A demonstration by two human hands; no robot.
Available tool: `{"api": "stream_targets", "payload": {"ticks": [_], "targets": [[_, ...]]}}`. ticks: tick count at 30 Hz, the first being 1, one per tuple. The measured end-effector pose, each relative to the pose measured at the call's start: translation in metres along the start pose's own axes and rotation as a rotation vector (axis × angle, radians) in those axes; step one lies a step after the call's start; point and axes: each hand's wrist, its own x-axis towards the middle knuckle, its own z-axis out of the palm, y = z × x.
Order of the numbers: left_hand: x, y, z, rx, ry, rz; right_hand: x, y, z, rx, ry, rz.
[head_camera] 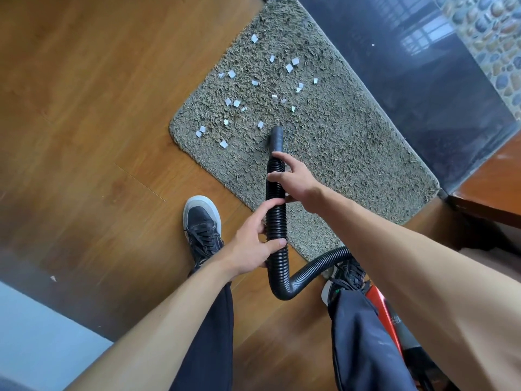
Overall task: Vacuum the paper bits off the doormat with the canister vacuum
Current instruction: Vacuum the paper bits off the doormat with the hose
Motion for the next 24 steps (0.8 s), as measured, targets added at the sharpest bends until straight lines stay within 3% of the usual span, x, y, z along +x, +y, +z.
{"api": "stream_targets", "payload": {"ticks": [24], "targets": [[-0.042,-0.030,-0.035,-0.186,0.070,-0.038,0.003,-0.012,0.067,-0.209,-0.192,0.023]]}}
